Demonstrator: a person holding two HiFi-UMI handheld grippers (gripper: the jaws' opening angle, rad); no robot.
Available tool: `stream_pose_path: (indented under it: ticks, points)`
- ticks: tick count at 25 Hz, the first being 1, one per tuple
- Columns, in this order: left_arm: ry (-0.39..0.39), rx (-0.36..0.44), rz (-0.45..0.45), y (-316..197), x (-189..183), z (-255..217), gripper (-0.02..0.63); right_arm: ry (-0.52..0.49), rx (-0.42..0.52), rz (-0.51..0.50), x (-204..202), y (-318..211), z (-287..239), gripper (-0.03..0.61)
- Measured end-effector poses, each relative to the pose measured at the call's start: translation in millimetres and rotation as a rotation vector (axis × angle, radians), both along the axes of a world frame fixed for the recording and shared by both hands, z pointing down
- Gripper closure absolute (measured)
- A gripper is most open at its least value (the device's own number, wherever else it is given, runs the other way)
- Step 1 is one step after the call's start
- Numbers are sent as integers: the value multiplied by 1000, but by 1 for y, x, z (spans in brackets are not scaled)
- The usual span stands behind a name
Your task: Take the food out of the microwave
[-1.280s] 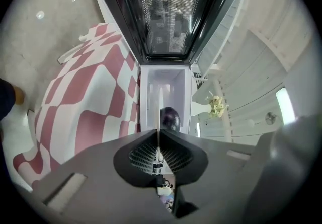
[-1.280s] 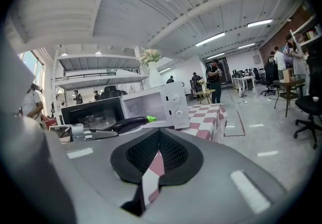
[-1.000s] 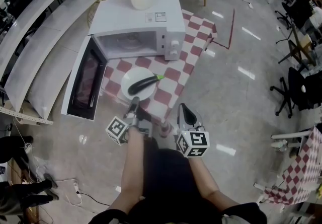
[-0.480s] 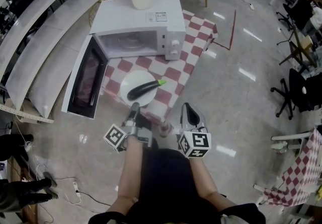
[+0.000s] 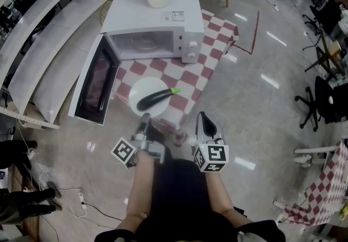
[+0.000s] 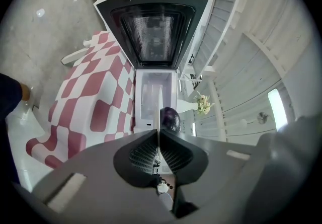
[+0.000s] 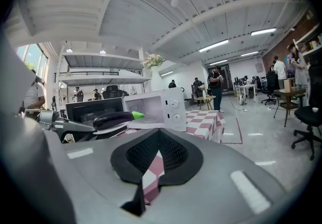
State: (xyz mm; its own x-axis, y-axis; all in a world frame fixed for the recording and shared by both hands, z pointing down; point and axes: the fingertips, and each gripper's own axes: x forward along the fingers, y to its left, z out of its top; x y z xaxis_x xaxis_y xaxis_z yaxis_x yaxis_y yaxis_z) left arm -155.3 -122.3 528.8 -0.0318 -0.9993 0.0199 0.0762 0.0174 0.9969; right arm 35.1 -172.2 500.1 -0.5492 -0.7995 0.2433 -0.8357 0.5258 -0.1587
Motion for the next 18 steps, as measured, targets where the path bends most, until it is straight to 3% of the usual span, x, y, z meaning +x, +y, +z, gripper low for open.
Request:
stream_pose_path:
  ticks: [18]
  points:
    - [-3,-2,9,7,8,0,591,-5,-10,-38,-6,10,-1,580]
